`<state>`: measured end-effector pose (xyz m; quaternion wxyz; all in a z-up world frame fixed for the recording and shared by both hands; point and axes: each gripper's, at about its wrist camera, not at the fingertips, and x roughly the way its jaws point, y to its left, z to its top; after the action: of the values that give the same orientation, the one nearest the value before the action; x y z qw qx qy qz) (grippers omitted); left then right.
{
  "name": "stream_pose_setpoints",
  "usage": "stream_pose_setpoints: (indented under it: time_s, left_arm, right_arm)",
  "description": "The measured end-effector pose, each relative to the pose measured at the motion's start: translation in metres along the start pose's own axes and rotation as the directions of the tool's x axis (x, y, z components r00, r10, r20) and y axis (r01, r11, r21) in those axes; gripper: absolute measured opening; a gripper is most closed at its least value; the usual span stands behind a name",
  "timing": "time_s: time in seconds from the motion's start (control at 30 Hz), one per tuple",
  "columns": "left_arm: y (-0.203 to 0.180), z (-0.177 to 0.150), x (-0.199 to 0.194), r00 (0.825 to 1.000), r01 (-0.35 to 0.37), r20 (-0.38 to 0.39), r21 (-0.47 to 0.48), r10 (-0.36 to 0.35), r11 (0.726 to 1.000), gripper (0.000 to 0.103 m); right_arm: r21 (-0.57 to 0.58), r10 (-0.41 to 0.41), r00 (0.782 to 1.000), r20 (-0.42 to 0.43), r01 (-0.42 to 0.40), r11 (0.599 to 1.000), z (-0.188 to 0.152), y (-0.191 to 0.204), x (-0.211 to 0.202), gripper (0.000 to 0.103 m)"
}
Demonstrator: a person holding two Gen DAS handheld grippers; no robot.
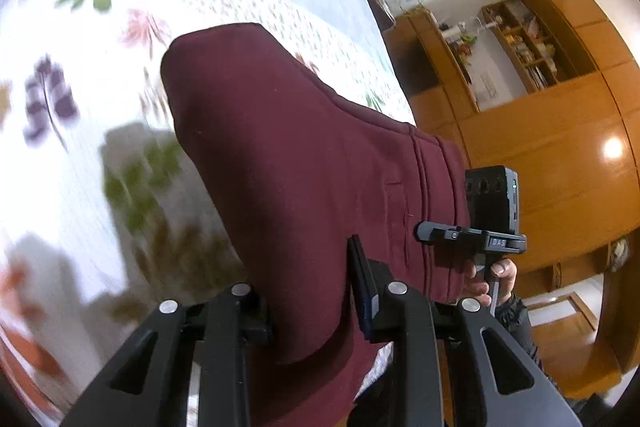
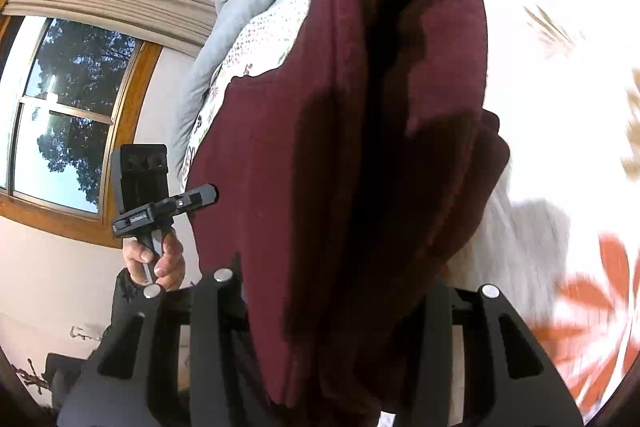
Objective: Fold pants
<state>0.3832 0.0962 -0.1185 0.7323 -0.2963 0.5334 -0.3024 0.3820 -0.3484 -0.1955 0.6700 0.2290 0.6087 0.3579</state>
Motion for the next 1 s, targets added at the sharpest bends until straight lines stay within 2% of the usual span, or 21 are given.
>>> stream_pose_setpoints:
  time_s: [0.13, 0.3, 0.37, 0.4, 0.43, 0.47, 0.5, 0.53, 0.6, 0.67, 0.7, 0.73, 0.77, 0.8, 0.83, 0.9, 0.97, 1.0]
  left_arm:
    - [0.046, 0.048, -0.003, 1.000, -0.010, 0.005, -0.048, 0.010, 0.999, 0.028]
    - [0.118, 0.062, 0.019, 0.998, -0.051, -0.043, -0.144, 0.046, 0.988, 0.028]
    - [0.136, 0.059, 0.025, 0.998, -0.045, -0.055, -0.168, 0.037, 0.985, 0.030]
    - [0.141, 0.057, 0.026, 0.998, -0.037, -0.058, -0.171, 0.027, 0.985, 0.033]
    - [0.144, 0.054, 0.028, 0.998, -0.029, -0.065, -0.171, 0.018, 0.985, 0.039]
    - [0.146, 0.051, 0.029, 0.997, -0.027, -0.070, -0.176, 0.015, 0.984, 0.045]
    - [0.149, 0.047, 0.030, 0.997, -0.033, -0.075, -0.180, 0.020, 0.983, 0.060]
    - [0.149, 0.042, 0.027, 0.997, -0.053, -0.072, -0.176, 0.041, 0.983, 0.066]
    - [0.145, 0.041, 0.013, 0.997, -0.064, -0.042, -0.162, 0.058, 0.985, 0.070]
    - [0.139, 0.044, -0.015, 0.983, -0.177, 0.022, -0.151, 0.182, 0.973, 0.073]
    - [0.134, 0.046, -0.030, 0.969, -0.226, 0.069, -0.139, 0.237, 0.964, 0.077]
    - [0.124, 0.051, -0.048, 0.959, -0.234, 0.140, -0.108, 0.248, 0.966, 0.080]
    - [0.118, 0.054, -0.055, 0.954, -0.228, 0.175, -0.097, 0.242, 0.969, 0.081]
    - [0.113, 0.058, -0.061, 0.949, -0.219, 0.211, -0.091, 0.234, 0.971, 0.082]
    - [0.105, 0.066, -0.062, 0.945, -0.209, 0.240, -0.078, 0.222, 0.975, 0.084]
    - [0.097, 0.079, -0.046, 0.941, -0.231, 0.239, -0.060, 0.238, 0.971, 0.087]
    - [0.086, 0.098, -0.015, 0.926, -0.307, 0.207, -0.066, 0.314, 0.949, 0.087]
    - [0.090, 0.102, -0.002, 0.910, -0.362, 0.188, -0.076, 0.370, 0.929, 0.086]
  right_arm:
    - [0.005, -0.007, 1.000, -0.029, 0.007, 1.000, 0.059, 0.000, 0.047, 0.044]
    - [0.037, -0.048, 0.995, -0.082, 0.051, 0.998, 0.099, -0.022, 0.100, 0.045]
    - [0.081, -0.053, 0.995, -0.087, 0.060, 0.995, 0.109, -0.041, 0.109, 0.050]
    - [0.111, -0.041, 0.995, -0.086, 0.050, 0.993, 0.113, -0.052, 0.109, 0.052]
    - [0.128, -0.039, 0.995, -0.089, 0.050, 0.991, 0.113, -0.058, 0.111, 0.061]
    - [0.137, -0.049, 0.994, -0.097, 0.062, 0.989, 0.113, -0.065, 0.112, 0.064]
    - [0.137, -0.047, 0.994, -0.099, 0.061, 0.989, 0.111, -0.066, 0.112, 0.065]
    - [0.139, -0.038, 0.995, -0.093, 0.050, 0.989, 0.110, -0.068, 0.110, 0.069]
    - [0.134, -0.072, 0.996, -0.056, 0.079, 0.988, 0.107, -0.063, 0.094, 0.073]
    - [0.129, -0.127, 0.992, -0.014, 0.128, 0.983, 0.107, -0.063, 0.072, 0.076]
    - [0.108, -0.214, 0.976, 0.047, 0.208, 0.972, 0.110, -0.058, 0.052, 0.077]
    - [0.083, -0.266, 0.959, 0.103, 0.258, 0.963, 0.109, -0.051, 0.040, 0.077]
    - [0.068, -0.290, 0.943, 0.164, 0.283, 0.957, 0.113, -0.041, 0.026, 0.077]
    - [0.062, -0.263, 0.944, 0.199, 0.256, 0.965, 0.117, -0.037, 0.018, 0.077]
    - [0.051, -0.200, 0.951, 0.234, 0.193, 0.980, 0.121, -0.025, 0.014, 0.077]
    - [0.022, -0.123, 0.961, 0.246, 0.122, 0.992, 0.130, -0.009, 0.023, 0.077]
    - [0.026, -0.098, 0.975, 0.198, 0.095, 0.995, 0.138, -0.003, 0.053, 0.075]
    - [0.039, -0.102, 0.978, 0.184, 0.097, 0.995, 0.142, -0.004, 0.063, 0.074]
